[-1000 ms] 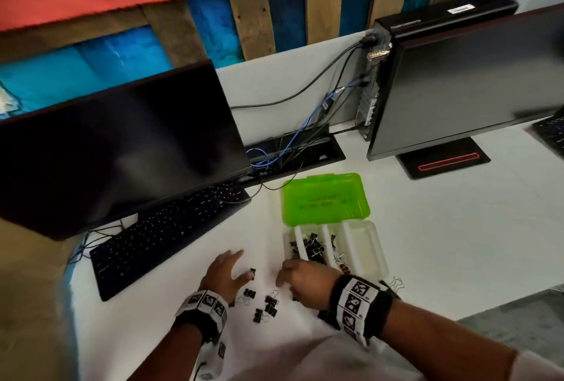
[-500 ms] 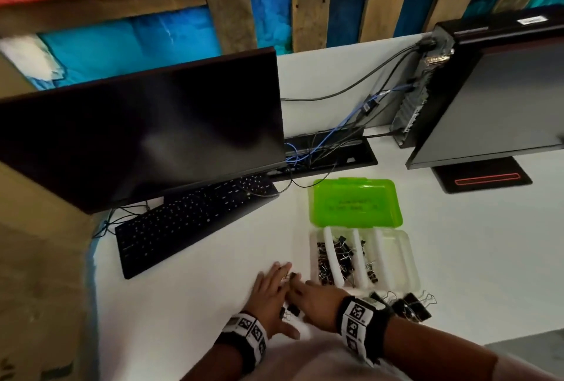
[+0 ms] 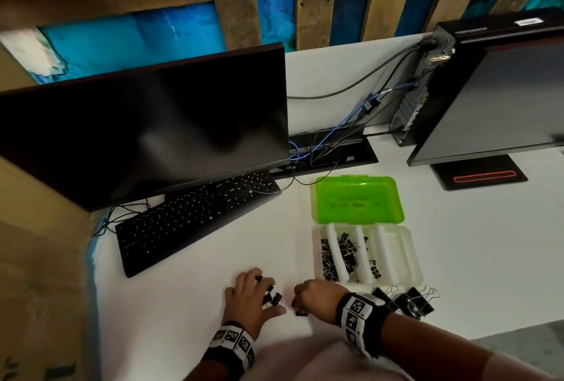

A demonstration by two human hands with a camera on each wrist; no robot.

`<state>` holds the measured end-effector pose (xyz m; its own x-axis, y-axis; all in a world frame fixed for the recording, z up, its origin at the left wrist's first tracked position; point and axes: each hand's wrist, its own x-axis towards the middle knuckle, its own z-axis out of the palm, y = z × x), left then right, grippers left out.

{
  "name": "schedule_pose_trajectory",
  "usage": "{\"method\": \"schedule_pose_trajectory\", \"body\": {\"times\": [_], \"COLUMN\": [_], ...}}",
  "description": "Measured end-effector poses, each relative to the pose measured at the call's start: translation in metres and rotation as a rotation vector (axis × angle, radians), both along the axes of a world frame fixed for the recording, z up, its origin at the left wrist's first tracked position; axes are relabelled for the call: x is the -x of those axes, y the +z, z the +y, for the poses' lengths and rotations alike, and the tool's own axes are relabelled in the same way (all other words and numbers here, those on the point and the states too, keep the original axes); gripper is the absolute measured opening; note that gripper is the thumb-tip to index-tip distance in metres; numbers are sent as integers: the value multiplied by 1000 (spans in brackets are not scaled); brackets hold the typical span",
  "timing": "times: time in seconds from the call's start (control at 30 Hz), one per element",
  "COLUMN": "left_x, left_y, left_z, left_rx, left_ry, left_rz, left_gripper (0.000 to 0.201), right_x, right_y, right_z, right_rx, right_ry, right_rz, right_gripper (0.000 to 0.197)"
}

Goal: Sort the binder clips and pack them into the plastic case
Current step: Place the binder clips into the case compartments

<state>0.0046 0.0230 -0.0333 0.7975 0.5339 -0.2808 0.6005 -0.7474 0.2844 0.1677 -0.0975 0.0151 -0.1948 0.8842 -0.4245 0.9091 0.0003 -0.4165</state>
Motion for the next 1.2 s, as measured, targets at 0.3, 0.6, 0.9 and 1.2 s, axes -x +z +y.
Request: {"method": "schedule_pose_trajectory", "body": {"times": [0.3, 0.6, 0.9, 1.2], "left_x": [-20, -50, -60, -160], "left_y": [-3, 17, 33, 84], "left_z": [-1, -8, -17, -51], "left_rx": [333, 831, 467, 428], "left_ry": [103, 675, 293, -18], "left_rz": [-176, -428, -367, -467], "left_gripper": [17, 23, 25, 11], "right_x": [-53, -150, -129, -132], "right_y": [56, 56, 35, 38], "right_z": [-3, -62, -61, -80], "right_rx": [-333, -240, -163, -98], "right_ry": [-454, -1122, -1048, -918], "right_rz": [233, -63, -38, -63], "right_gripper": [10, 14, 22, 33]}}
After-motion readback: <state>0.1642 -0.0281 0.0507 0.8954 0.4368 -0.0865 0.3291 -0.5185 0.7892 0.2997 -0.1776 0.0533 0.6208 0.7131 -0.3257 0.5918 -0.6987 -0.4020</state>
